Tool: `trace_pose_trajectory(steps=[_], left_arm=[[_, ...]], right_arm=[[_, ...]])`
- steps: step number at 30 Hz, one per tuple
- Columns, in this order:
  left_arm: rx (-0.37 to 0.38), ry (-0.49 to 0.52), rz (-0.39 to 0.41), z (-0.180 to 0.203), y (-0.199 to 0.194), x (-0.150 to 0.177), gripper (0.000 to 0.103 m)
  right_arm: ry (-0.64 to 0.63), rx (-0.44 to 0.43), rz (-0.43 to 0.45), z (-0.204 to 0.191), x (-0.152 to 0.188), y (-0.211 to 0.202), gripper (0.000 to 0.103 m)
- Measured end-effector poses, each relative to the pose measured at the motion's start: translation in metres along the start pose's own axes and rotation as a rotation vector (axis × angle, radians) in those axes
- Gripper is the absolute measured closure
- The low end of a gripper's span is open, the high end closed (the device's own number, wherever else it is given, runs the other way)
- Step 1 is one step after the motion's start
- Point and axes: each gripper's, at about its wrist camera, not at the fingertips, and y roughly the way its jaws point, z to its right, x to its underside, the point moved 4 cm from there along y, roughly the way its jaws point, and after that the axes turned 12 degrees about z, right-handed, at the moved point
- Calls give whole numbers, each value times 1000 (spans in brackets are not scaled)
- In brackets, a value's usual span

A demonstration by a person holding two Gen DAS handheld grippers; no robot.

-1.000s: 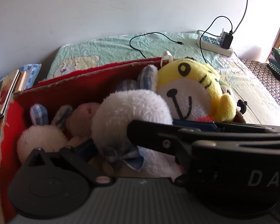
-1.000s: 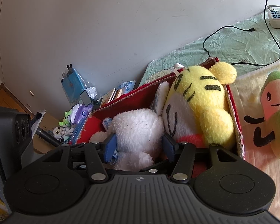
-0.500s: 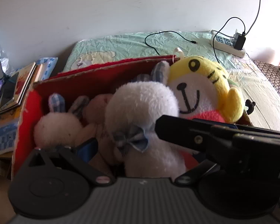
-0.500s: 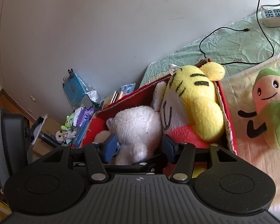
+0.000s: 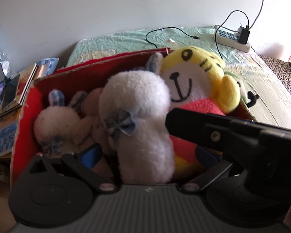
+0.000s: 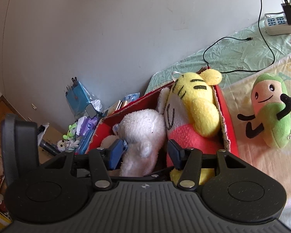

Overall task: Organize objects
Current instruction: 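Withdraw the right gripper from the red box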

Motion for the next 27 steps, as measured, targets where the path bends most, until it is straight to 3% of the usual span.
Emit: trace_pose_trajectory(steps=[19,27], left_arm=[[-37,-63,35,-10,-21,7,0],[-70,-43,65,-7,-26,8,0]], right_arm=[[28,47,59,7,5,-18,46],[17,53,75,7,6,-23,46]])
